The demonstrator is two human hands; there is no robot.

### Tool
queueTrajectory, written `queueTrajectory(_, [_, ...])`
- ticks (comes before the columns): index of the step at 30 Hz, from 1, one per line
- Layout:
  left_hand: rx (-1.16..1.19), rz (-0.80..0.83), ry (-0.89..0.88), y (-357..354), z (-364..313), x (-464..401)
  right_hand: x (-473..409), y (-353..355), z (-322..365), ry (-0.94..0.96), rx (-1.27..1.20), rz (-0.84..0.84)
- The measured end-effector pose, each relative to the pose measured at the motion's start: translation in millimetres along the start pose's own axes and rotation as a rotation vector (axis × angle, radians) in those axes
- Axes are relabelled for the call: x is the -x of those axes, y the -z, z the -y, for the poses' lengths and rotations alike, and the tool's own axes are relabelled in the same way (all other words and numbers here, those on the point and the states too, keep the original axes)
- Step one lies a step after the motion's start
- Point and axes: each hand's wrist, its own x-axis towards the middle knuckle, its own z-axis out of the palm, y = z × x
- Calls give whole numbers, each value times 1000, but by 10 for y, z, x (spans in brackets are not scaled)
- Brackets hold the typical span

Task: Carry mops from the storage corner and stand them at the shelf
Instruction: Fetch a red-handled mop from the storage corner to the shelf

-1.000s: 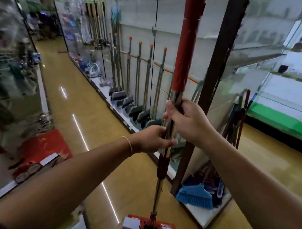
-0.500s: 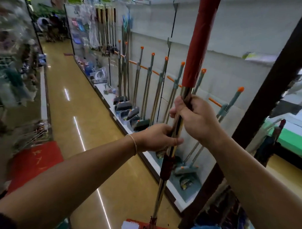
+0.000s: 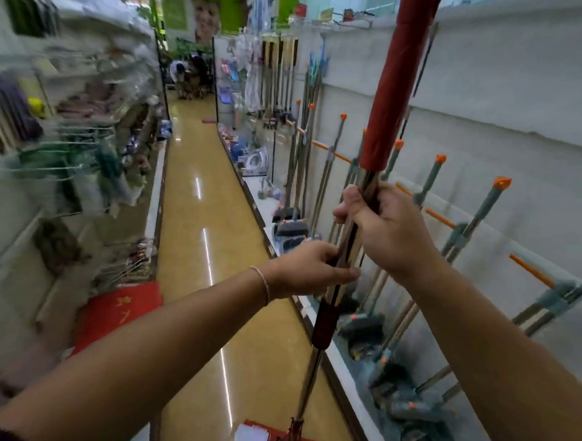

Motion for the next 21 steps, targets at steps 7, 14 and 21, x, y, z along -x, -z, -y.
queueTrajectory(7, [33,-96,105,626,368,-805,-1151,-388,-605,24,-120,149])
queueTrajectory(14, [38,-230,197,1164,578,-1313,-2105,-766,-872,-15,-337,356])
queueTrajectory(21, [70,-404,322,1789,983,-1365,-2723,-1453,-720,135,-379,467])
